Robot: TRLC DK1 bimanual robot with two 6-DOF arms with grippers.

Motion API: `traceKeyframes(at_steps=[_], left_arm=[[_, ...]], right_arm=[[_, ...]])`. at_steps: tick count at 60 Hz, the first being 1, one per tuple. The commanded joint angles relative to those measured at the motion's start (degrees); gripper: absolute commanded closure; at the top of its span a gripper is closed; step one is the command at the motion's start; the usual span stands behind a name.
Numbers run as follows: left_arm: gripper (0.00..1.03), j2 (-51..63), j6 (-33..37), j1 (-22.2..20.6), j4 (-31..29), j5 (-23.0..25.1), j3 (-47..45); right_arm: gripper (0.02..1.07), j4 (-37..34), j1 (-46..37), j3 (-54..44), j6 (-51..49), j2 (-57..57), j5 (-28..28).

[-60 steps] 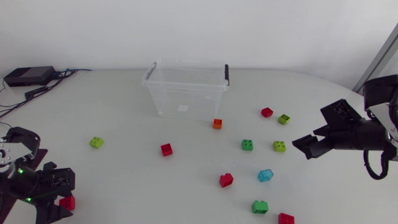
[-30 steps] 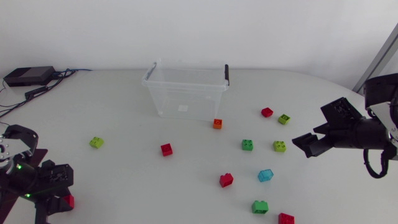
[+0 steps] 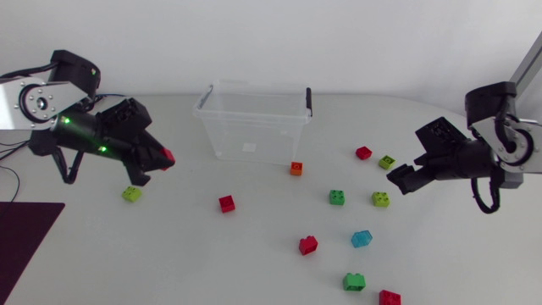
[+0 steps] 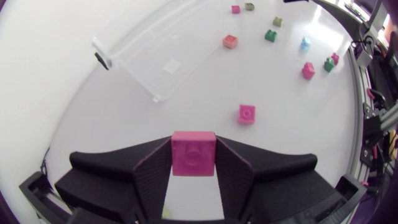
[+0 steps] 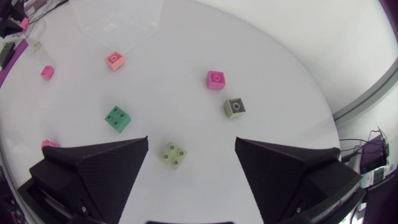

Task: Pick up the duplo bricks and place them in the container

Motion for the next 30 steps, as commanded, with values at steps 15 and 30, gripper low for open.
traceKeyframes(at_steps=[15,30], left_arm=[[0.66,10.5,-18.2,-5.4,14.4,2.6,15.6],[0.65,21.2,-23.3,-7.4,20.2,3.4,25.6]], right_arm=[[0.06,-0.5,-1.3,16.5,-1.0,20.9,-3.6],[0.06,-0.5,-3.2,20.5,-1.8,26.6,-4.8]])
